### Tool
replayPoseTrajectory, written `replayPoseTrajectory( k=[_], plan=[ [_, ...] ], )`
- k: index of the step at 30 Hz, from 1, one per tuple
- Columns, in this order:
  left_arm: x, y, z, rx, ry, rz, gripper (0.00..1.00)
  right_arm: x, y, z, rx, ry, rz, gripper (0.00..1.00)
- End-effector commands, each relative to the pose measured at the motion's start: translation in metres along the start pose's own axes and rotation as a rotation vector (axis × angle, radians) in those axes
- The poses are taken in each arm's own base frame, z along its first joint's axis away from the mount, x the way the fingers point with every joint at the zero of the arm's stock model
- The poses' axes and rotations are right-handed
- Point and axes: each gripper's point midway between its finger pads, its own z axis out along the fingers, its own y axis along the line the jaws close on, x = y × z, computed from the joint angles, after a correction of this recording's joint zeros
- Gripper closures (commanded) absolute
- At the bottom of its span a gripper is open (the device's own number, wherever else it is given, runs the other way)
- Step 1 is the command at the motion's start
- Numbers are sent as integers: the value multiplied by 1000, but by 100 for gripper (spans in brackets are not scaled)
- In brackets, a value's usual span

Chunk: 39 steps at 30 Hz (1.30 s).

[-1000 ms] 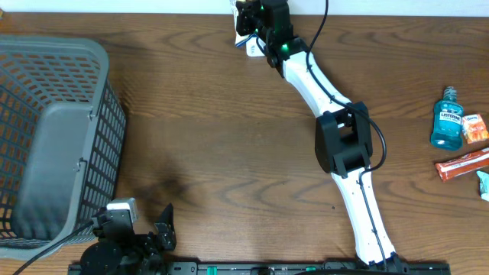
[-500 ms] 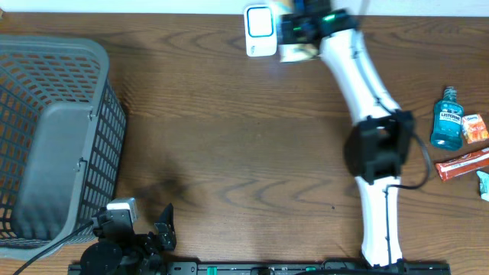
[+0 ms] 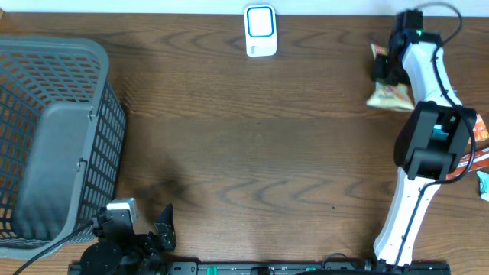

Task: Scan the item barcode
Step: 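Carry the wiper-sheet bag to the right table edge and release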

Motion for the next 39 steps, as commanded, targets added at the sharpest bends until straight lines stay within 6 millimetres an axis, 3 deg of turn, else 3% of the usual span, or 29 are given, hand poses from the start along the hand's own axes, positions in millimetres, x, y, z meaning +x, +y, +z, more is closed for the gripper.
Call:
replayPoseTrajectory(
  k=[1, 4, 6, 8, 10, 11, 13, 16, 17, 20, 23, 25, 29, 34, 39],
  plan=[
    [-1, 0, -1, 2, -3, 18, 1, 7, -70, 14, 163, 39, 85, 99],
    [-1, 0, -1, 2, -3, 18, 1, 8, -121, 13, 239, 44, 160, 99],
    [-1, 0, -1, 2, -3, 18, 1, 10, -142, 14, 247, 48, 202, 99],
    [-1, 0, -1, 2, -3, 18, 1, 10, -153, 13, 231, 46, 231, 99],
    [-1, 0, -1, 2, -3, 18, 1, 2, -145, 7, 126, 31, 201, 99],
    [-1, 0, -1, 2, -3, 18, 1, -4, -132, 0, 30, 16, 165, 90],
    [-1, 0, -1, 2, -3, 18, 1, -18, -110, -25, -111, -34, 136, 53],
    [-1, 0, -1, 2, -3, 18, 1, -40, -83, -83, -244, -146, 110, 6],
    [-1, 0, -1, 2, -3, 18, 1, -45, -77, -105, -264, -191, 97, 1],
    [-1, 0, -1, 2, -3, 18, 1, -55, -68, -182, -258, -346, 58, 1],
    [-1, 0, -1, 2, -3, 18, 1, -50, -60, -260, -278, -489, 27, 1],
    [-1, 0, -1, 2, -3, 18, 1, -36, -53, -314, -312, -575, 0, 1],
    [-1, 0, -1, 2, -3, 18, 1, 4, -43, -396, -369, -702, -47, 1],
    [-1, 0, -1, 2, -3, 18, 1, 67, -50, -475, -390, -840, -65, 1],
    [-1, 0, -1, 2, -3, 18, 1, 120, -63, -537, -394, -1004, -71, 1]
  ],
)
